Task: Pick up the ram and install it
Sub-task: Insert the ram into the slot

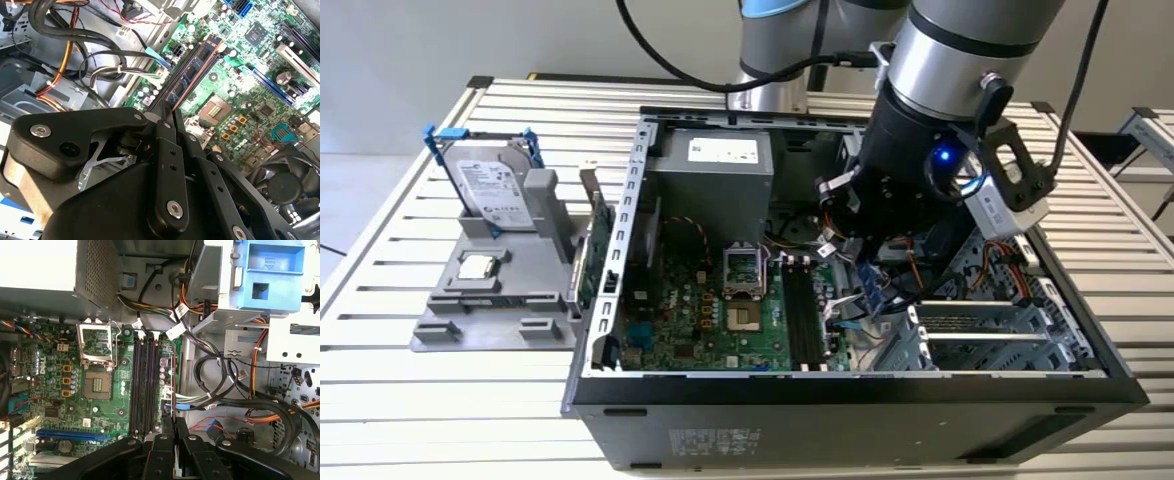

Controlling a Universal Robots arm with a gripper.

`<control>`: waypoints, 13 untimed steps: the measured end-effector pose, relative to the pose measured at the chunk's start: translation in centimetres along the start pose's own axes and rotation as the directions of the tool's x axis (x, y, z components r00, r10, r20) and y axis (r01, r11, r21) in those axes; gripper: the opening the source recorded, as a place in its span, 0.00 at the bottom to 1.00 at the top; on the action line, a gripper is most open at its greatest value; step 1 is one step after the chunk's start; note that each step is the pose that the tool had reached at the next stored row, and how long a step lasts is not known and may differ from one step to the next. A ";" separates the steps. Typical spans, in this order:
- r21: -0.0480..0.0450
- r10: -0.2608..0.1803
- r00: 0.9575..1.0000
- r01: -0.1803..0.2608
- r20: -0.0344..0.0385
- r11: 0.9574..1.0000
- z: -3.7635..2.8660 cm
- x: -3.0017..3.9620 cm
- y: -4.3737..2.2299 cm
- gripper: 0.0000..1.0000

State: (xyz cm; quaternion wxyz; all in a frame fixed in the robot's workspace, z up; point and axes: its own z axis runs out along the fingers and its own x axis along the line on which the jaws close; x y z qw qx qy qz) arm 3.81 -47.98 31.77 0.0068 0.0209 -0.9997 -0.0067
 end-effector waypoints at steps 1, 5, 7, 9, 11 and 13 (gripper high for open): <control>0.000 0.000 1.000 0.000 0.000 1.000 0.03 0.06 0.00 0.00; 0.000 0.002 1.000 -0.002 0.000 1.000 0.16 0.40 0.00 0.00; 0.000 0.004 1.000 -0.004 0.000 1.000 0.26 0.55 0.01 0.00; 0.000 0.006 1.000 -0.006 0.000 1.000 0.39 0.65 0.01 0.00; 0.000 0.008 1.000 -0.008 0.000 1.000 0.53 0.76 0.01 0.00; 0.000 0.010 1.000 -0.010 0.000 1.000 0.68 0.86 0.01 0.00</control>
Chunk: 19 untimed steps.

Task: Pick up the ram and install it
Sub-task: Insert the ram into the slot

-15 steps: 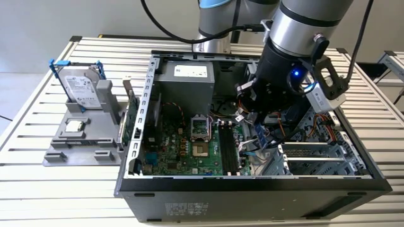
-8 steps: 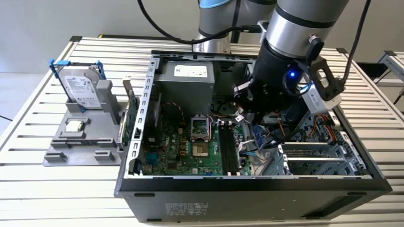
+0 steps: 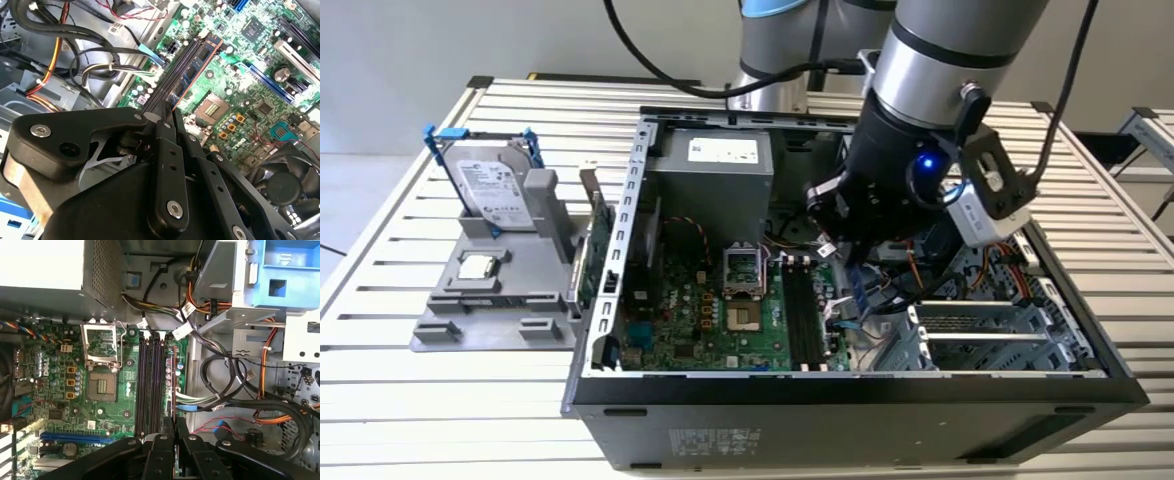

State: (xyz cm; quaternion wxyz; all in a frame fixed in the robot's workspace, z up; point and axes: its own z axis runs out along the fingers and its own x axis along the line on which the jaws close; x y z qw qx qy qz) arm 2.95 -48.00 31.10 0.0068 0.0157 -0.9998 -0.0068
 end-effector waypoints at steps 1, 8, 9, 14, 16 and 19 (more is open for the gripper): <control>0.000 0.001 1.000 -0.001 0.000 1.000 0.09 0.02 0.00 0.00; 0.000 0.018 1.000 -0.018 -0.001 1.000 0.95 0.16 -0.01 0.00; 0.000 0.021 1.000 -0.021 -0.001 1.000 1.05 0.17 -0.01 0.00; 0.000 0.029 1.000 -0.029 -0.002 1.000 1.51 0.21 -0.01 0.00; 0.000 0.030 1.000 -0.030 -0.002 1.000 1.69 0.21 -0.02 0.00; 0.000 0.031 1.000 -0.031 -0.002 1.000 2.00 0.21 -0.02 0.00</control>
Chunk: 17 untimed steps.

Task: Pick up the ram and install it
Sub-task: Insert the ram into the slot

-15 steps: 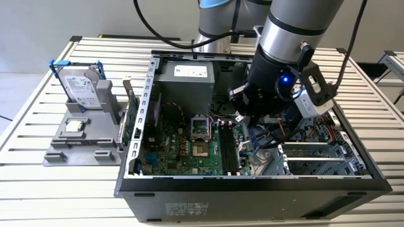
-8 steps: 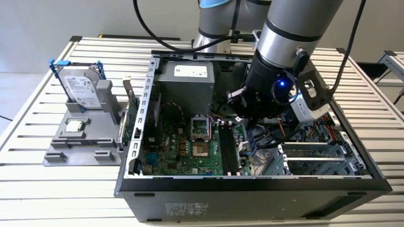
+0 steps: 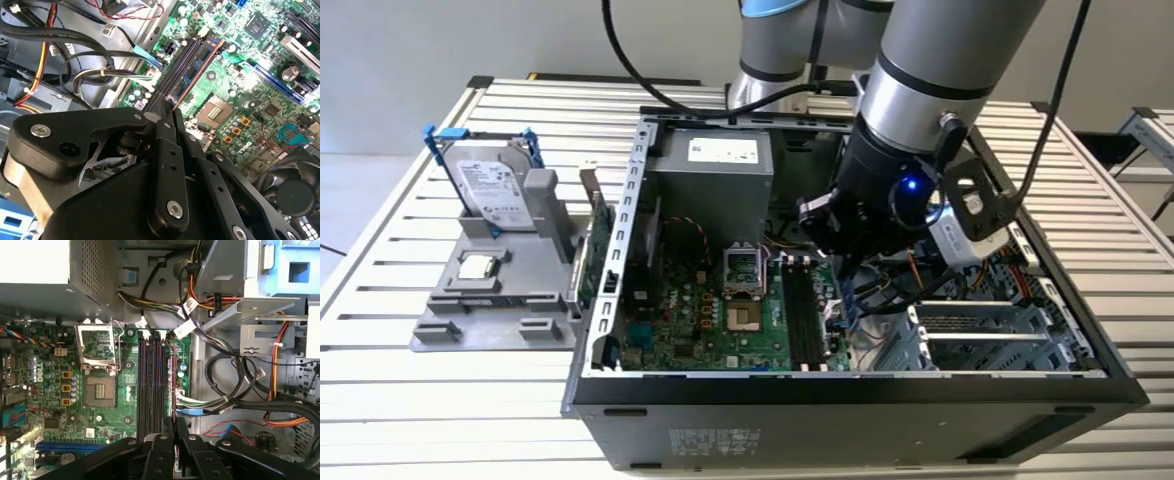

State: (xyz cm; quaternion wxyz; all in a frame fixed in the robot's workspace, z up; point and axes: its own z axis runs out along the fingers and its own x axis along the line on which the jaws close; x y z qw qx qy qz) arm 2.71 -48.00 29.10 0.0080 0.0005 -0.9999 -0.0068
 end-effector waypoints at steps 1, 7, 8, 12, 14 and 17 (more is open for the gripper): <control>0.000 0.000 1.000 0.000 0.000 1.000 0.14 0.00 0.00 0.00; 0.000 0.000 1.000 0.000 0.000 1.000 1.10 -0.02 -0.01 0.00; 0.000 0.000 1.000 0.000 0.000 1.000 1.19 -0.02 -0.01 0.00; 0.000 0.000 1.000 0.000 0.000 1.000 1.77 -0.02 -0.02 0.00; 0.000 0.000 1.000 0.000 0.000 1.000 2.13 -0.03 -0.02 0.00; 0.000 0.000 1.000 0.000 0.000 1.000 2.61 -0.03 0.01 0.00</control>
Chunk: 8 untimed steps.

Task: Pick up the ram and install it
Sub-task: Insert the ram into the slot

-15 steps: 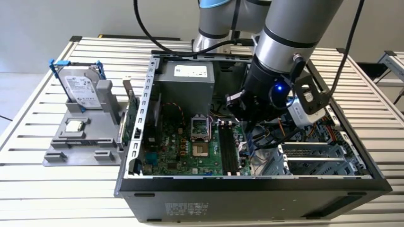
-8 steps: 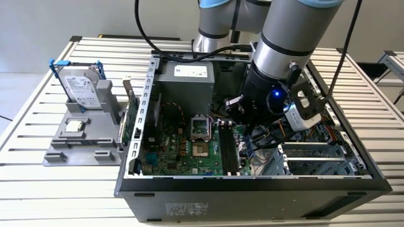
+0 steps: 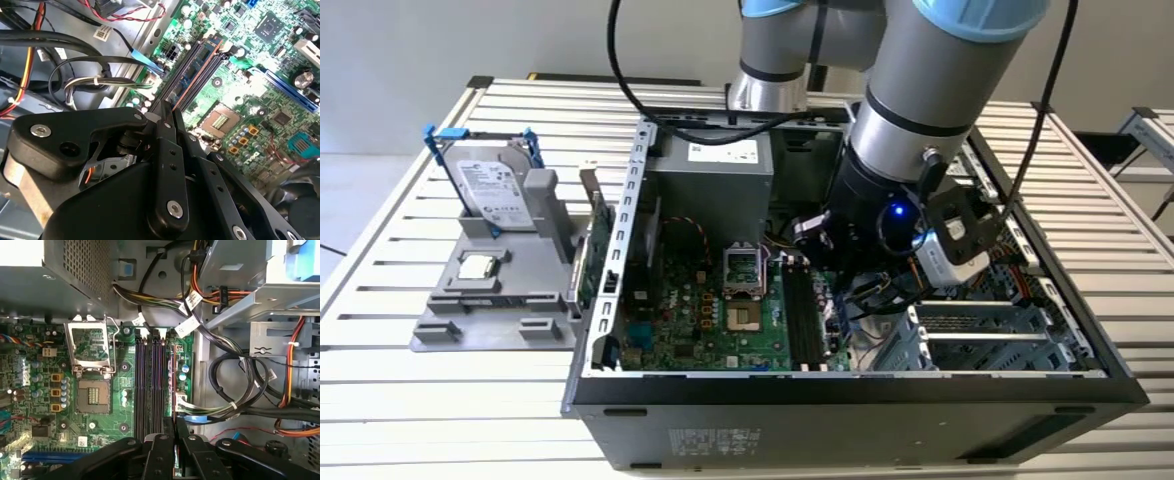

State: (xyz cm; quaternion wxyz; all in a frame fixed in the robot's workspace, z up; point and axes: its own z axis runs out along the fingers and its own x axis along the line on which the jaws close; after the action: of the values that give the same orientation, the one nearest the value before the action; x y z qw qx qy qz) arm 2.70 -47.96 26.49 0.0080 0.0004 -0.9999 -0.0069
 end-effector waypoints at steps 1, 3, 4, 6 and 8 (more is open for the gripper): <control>0.000 0.000 1.000 0.000 0.000 1.000 0.09 0.03 0.01 0.00; 0.000 0.000 1.000 0.000 0.000 1.000 0.23 0.12 0.01 0.00; 0.000 0.000 1.000 0.000 0.000 1.000 0.30 0.18 0.02 0.00; 0.000 0.000 1.000 0.000 0.000 1.000 0.46 0.27 0.03 0.00; 0.000 0.000 1.000 0.000 0.000 1.000 0.67 0.34 0.05 0.00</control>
State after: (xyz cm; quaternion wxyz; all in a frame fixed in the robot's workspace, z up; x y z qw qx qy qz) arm 2.35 -47.90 25.83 0.0080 0.0004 -0.9999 -0.0069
